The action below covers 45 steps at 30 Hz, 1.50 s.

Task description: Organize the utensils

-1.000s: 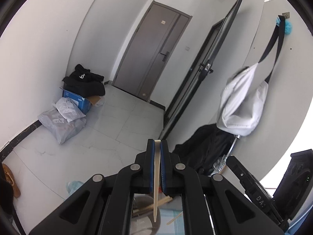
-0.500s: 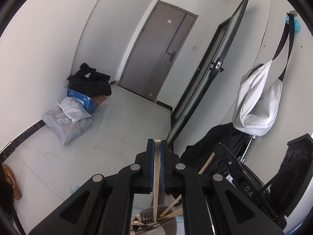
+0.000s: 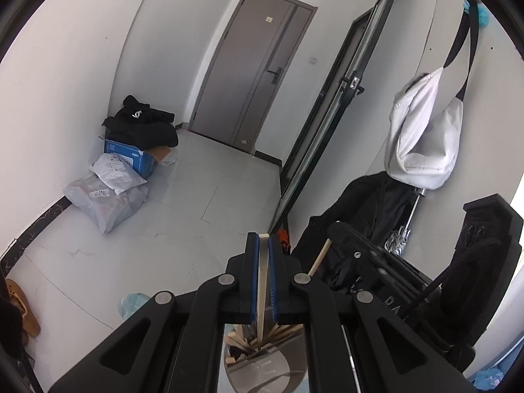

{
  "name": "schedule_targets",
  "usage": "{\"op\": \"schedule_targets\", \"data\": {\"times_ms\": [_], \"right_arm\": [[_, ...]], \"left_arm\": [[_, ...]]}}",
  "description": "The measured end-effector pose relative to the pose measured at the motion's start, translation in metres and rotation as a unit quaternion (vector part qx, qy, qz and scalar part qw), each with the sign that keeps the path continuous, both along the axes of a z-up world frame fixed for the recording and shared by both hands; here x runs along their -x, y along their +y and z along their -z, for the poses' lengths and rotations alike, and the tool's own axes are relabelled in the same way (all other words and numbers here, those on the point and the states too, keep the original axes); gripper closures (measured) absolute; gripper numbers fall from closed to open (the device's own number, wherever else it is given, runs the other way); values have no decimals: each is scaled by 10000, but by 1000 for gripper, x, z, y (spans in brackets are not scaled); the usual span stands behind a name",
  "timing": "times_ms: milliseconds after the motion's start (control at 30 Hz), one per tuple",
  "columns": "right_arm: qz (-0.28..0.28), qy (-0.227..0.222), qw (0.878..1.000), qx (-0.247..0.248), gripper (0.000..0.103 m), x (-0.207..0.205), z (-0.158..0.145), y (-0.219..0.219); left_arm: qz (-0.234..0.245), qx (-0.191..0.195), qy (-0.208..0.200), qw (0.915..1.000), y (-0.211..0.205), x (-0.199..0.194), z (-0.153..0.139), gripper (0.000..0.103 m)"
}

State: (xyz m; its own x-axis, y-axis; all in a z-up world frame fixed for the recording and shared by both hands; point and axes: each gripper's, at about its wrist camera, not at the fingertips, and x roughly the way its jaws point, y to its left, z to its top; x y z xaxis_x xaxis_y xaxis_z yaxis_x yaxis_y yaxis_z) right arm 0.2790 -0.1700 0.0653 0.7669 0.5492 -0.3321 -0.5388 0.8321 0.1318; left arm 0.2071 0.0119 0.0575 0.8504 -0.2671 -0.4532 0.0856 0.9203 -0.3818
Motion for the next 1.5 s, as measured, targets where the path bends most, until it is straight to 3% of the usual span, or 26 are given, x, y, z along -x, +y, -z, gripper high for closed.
{"op": "schedule_targets", "data": {"times_ms": [367, 733, 1000, 1067, 1167, 1300, 1433, 1500], "right_arm": [[-387, 314, 9986, 146, 98, 8, 25, 2], [-553, 753, 9947, 430, 97, 16, 53, 4], [-375, 1061, 9929, 390, 94, 27, 57, -8], [-288, 1027, 9937, 334, 91, 35, 52, -15], [-113, 959, 9952, 188, 77, 52, 45, -25], [71, 838, 9965, -3, 64, 78, 31, -35], [223, 703, 9972, -126, 52, 103, 17, -42], [282, 620, 9976, -148, 50, 116, 10, -44]], "left_arm": [[433, -224, 437, 9979, -13, 7, 21, 101], [857, 38, 859, 9926, -13, 8, 35, 101], [432, -9, 878, 9952, -3, 18, 25, 98], [284, -6, 916, 9954, 3, 21, 22, 88], [155, 24, 917, 9957, 8, 29, 16, 73], [114, -32, 773, 9969, 10, 45, 3, 66], [-4, -239, 506, 9984, 6, 66, -11, 36], [-110, -333, 381, 9987, 3, 79, -17, 29]]}}
